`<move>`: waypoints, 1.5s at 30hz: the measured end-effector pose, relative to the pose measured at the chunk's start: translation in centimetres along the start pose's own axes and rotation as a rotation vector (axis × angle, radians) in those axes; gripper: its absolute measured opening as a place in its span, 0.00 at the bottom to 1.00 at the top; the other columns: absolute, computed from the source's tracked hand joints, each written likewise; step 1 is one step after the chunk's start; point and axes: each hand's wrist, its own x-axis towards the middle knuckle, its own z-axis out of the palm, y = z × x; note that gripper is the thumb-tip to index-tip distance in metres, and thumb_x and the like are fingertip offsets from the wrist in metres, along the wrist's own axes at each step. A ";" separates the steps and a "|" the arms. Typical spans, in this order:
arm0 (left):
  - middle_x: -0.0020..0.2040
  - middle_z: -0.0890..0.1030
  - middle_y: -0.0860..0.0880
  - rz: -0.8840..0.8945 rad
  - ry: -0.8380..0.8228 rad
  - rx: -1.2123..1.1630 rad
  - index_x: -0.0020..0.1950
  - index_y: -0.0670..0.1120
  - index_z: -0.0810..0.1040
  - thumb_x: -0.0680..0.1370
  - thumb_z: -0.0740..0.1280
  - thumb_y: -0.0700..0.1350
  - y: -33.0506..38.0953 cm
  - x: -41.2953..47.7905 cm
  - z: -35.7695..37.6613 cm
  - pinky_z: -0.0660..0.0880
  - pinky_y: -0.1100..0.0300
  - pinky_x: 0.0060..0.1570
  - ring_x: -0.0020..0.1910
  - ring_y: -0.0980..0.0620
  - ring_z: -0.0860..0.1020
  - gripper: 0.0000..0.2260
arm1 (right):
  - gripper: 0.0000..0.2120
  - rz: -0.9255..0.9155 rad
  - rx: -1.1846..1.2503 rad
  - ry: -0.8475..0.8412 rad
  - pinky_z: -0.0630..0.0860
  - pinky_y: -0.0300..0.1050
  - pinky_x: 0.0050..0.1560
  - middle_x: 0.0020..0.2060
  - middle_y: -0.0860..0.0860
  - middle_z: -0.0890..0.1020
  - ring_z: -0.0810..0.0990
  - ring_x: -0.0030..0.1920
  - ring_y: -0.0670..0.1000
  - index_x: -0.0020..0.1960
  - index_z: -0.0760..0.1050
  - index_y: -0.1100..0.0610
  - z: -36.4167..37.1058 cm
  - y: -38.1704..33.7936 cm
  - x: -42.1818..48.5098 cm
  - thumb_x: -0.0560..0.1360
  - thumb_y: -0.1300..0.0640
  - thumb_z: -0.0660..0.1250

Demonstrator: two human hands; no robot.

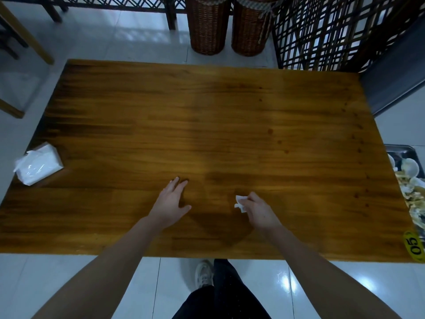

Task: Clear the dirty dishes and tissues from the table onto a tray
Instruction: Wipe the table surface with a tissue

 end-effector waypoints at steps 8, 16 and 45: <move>0.79 0.50 0.49 0.026 0.036 -0.029 0.78 0.52 0.53 0.75 0.70 0.51 0.6 3.4 -1.1 0.54 0.49 0.74 0.77 0.46 0.50 0.37 | 0.11 0.226 0.254 0.258 0.75 0.42 0.46 0.49 0.52 0.74 0.77 0.44 0.51 0.59 0.78 0.62 -3.5 2.3 5.5 0.78 0.65 0.62; 0.79 0.50 0.49 0.016 0.068 0.002 0.78 0.52 0.52 0.76 0.70 0.52 1.7 6.5 -1.9 0.54 0.51 0.73 0.77 0.47 0.49 0.37 | 0.11 0.264 0.291 0.250 0.76 0.39 0.48 0.52 0.50 0.74 0.76 0.45 0.48 0.58 0.77 0.59 -2.7 -0.6 9.5 0.79 0.61 0.60; 0.79 0.47 0.51 0.120 0.008 0.078 0.78 0.55 0.50 0.76 0.69 0.52 8.6 15.6 -3.1 0.52 0.51 0.73 0.78 0.48 0.47 0.37 | 0.05 0.108 0.365 0.279 0.79 0.45 0.52 0.52 0.54 0.76 0.80 0.53 0.53 0.49 0.77 0.62 -5.3 5.2 11.8 0.77 0.67 0.62</move>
